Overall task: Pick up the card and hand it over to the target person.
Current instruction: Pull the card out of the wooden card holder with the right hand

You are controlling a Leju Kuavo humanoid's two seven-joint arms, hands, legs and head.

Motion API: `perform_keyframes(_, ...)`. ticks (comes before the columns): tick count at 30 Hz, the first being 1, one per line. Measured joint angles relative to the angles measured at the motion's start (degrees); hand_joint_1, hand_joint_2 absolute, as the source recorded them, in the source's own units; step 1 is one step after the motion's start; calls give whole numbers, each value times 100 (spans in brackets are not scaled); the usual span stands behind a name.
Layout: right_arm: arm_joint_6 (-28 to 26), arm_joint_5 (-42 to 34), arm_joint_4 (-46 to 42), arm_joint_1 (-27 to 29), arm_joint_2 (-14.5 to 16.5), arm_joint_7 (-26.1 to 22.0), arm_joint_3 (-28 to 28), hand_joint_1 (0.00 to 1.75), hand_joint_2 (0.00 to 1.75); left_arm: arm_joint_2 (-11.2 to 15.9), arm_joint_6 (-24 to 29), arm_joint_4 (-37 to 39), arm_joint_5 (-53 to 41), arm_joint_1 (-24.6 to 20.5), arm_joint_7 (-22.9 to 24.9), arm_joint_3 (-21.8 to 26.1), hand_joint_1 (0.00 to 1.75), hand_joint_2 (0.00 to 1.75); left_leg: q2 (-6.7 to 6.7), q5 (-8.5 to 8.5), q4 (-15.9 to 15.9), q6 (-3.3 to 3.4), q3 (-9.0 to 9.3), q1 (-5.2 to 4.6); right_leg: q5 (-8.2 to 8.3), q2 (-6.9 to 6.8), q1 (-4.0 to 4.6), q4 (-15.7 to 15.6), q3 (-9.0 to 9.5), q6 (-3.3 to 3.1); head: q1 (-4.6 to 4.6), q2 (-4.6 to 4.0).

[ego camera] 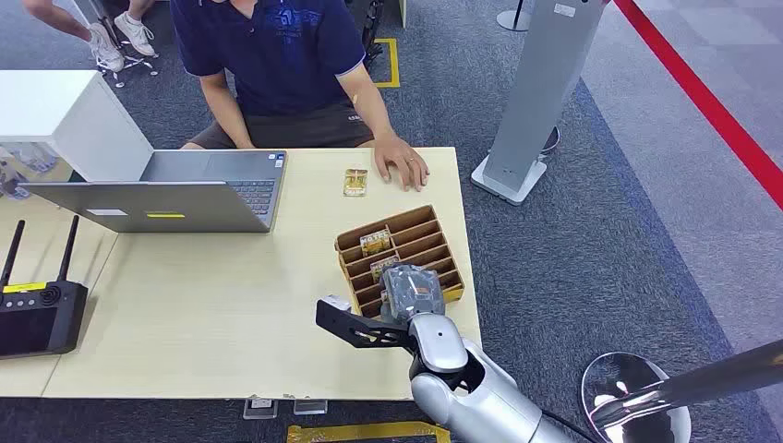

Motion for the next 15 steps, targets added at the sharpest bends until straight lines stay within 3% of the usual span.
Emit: perform_keyframes(15,25,2,-20,51,-65,14,-38,87,175,-54,12,4,5,1,10,6,0,0,1,1,-3,2,2,0,2,1,0,-4,2,1,0,0)
